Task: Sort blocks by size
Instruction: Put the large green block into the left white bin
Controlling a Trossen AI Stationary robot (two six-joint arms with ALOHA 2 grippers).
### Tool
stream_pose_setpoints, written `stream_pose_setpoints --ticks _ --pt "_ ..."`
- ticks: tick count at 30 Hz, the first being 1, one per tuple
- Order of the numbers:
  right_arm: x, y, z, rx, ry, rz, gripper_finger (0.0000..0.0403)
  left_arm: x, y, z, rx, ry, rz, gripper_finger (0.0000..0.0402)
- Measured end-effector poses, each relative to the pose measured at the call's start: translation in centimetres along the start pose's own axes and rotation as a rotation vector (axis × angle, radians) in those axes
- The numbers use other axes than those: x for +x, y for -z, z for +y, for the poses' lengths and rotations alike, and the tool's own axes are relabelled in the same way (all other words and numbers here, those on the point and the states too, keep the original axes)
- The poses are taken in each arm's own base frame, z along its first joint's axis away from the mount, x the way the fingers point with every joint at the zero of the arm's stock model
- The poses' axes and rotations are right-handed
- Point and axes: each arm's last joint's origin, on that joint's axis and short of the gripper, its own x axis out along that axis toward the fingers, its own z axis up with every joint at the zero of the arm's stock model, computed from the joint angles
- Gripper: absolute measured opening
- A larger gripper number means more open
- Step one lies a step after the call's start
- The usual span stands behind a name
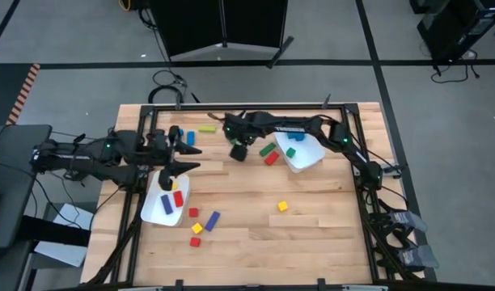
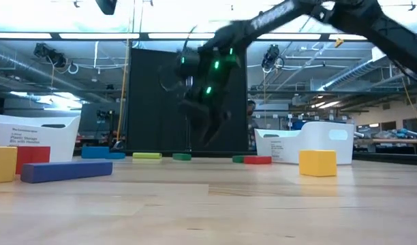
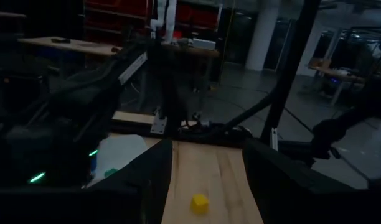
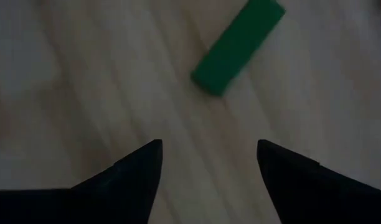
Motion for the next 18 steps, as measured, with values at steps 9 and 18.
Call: stream_pose_setpoints --ticks 9,18 --pt "-5.5 4.4 1.0 -0.551 -0.025 0.163 0.0287 -0.8 0.0 -0.5 0.024 0.010 0.008 0.0204" --pt "-2.2 7.6 -1.0 -0.722 -0.037 0.260 0.0287 -0.8 0.0 -0.6 0.033 -0.006 -0.001 0.0204"
